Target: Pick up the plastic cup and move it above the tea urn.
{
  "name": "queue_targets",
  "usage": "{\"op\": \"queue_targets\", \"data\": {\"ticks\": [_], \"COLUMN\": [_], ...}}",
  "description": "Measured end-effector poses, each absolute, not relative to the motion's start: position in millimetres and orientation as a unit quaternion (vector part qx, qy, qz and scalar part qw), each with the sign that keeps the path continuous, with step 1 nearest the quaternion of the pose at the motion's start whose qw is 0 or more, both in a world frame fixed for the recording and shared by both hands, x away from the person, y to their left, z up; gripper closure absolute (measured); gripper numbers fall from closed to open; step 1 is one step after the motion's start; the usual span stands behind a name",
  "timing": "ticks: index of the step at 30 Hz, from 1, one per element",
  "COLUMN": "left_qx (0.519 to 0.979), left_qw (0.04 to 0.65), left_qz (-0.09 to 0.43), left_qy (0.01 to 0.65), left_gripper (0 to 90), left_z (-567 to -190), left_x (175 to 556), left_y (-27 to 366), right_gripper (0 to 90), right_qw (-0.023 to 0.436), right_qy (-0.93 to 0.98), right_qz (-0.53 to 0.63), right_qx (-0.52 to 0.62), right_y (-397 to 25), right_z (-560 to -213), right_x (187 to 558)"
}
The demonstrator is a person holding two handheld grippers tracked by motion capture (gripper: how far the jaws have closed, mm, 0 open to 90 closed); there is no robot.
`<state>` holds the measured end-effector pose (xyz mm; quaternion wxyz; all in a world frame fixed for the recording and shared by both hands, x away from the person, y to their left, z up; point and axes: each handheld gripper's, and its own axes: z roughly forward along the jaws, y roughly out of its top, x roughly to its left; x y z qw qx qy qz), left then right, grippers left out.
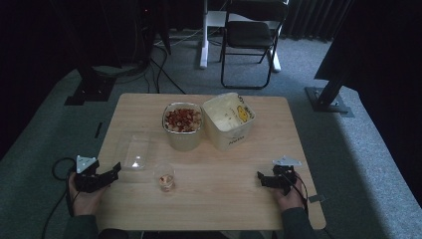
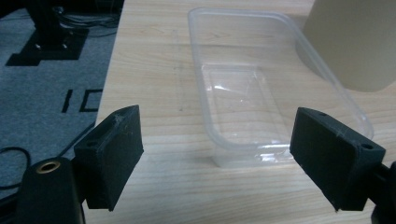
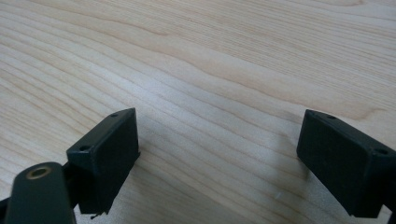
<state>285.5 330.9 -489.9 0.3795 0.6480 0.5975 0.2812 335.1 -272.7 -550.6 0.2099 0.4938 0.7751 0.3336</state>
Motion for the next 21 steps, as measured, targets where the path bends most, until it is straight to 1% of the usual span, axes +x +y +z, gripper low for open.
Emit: {"op": "queue_targets", "data": {"ticks": [7, 9, 10, 12, 14, 15, 16, 17, 18, 19, 20, 21], "left_qx": [0.646, 0.65, 0.654, 0.656, 0.657, 0.657, 0.657, 0.655, 0.655, 0.654, 0.652, 0.65], "left_qw": [0.383, 0.376, 0.364, 0.358, 0.336, 0.336, 0.326, 0.317, 0.317, 0.314, 0.311, 0.307], "left_qz": [0.267, 0.258, 0.252, 0.252, 0.262, 0.262, 0.268, 0.275, 0.275, 0.273, 0.274, 0.273], "left_qy": [0.604, 0.608, 0.613, 0.615, 0.623, 0.623, 0.625, 0.629, 0.629, 0.631, 0.635, 0.639], "left_gripper": [17.4, 18.0, 19.6, 23.7, 31.8, 35.3, 35.3, 43.2, 46.4, 46.4, 54.1, 57.4], "left_z": [-492, -496, -499, -499, -499, -499, -499, -499, -499, -499, -500, -500], "left_x": [295, 299, 303, 305, 309, 309, 311, 316, 316, 318, 321, 323], "left_y": [325, 324, 322, 321, 318, 318, 317, 317, 317, 317, 318, 318], "right_gripper": [12.5, 12.5, 12.5, 12.5, 12.5, 12.5, 12.5, 12.5, 12.5, 12.5, 12.5, 12.5], "right_qw": [0.211, 0.212, 0.212, 0.212, 0.212, 0.212, 0.212, 0.212, 0.212, 0.212, 0.212, 0.212], "right_qy": [0.773, 0.772, 0.772, 0.772, 0.772, 0.772, 0.772, 0.772, 0.772, 0.772, 0.772, 0.772], "right_qz": [0.333, 0.333, 0.333, 0.333, 0.333, 0.333, 0.333, 0.333, 0.333, 0.333, 0.333, 0.333], "right_qx": [0.498, 0.498, 0.498, 0.498, 0.499, 0.499, 0.499, 0.499, 0.499, 0.499, 0.499, 0.499], "right_y": [-273, -273, -273, -273, -273, -273, -273, -273, -273, -273, -273, -273], "right_z": [-551, -551, -551, -551, -551, -551, -551, -551, -551, -551, -551, -551], "right_x": [334, 334, 333, 333, 333, 333, 333, 333, 333, 333, 333, 333]}}
